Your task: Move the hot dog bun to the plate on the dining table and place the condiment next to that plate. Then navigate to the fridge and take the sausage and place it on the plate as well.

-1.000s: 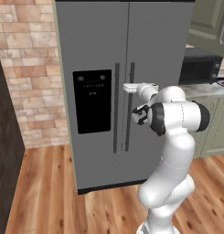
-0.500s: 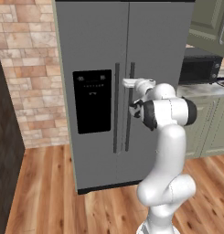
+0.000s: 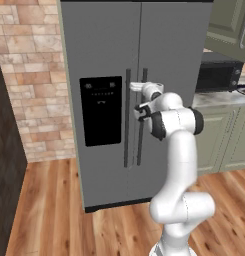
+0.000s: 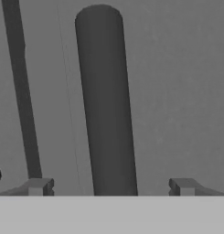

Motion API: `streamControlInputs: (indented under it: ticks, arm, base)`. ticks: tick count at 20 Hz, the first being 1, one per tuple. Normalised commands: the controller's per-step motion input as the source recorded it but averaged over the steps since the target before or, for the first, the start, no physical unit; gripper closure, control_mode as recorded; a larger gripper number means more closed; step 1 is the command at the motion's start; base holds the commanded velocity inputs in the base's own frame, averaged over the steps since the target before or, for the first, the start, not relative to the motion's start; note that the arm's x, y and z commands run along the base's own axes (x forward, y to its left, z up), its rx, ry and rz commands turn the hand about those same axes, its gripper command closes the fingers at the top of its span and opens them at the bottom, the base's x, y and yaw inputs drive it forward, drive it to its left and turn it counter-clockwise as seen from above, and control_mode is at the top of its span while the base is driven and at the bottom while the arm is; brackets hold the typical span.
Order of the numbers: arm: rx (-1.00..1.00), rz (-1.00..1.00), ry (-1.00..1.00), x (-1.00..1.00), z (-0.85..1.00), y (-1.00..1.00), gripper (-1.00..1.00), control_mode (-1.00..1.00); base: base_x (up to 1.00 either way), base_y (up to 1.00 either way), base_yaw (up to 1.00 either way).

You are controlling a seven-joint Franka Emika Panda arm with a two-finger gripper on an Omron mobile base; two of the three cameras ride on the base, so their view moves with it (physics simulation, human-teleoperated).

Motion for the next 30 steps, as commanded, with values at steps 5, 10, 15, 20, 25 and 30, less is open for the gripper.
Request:
streamControlInputs:
  ticks: [5,10,15,20,25,30]
  arm:
    - [0.0,0.0,0.0,0.6,-0.08,0.0,-1.0,-1.0]
    - [0.01,0.0,0.0,0.67,-0.07,0.0,-1.0,-1.0]
    - [0.0,0.0,0.02,0.32,-0.01,0.03,1.0,-1.0]
    - [0.0,-0.01,-0.04,-0.06,0.0,-0.02,1.0,-1.0]
    - [0.0,-0.12,-0.1,-0.63,0.04,-0.34,1.0,-1.0]
    - [0.0,-0.22,-0.11,-0.92,0.28,-0.62,1.0,-1.0]
  base:
    - [0.0,0.0,0.0]
    - [0.0,0.0,0.0]
    - [0.0,0.0,0.0]
    - [0.0,0.0,0.0]
    - [0.0,0.0,0.0]
    - [0.0,0.0,0.0]
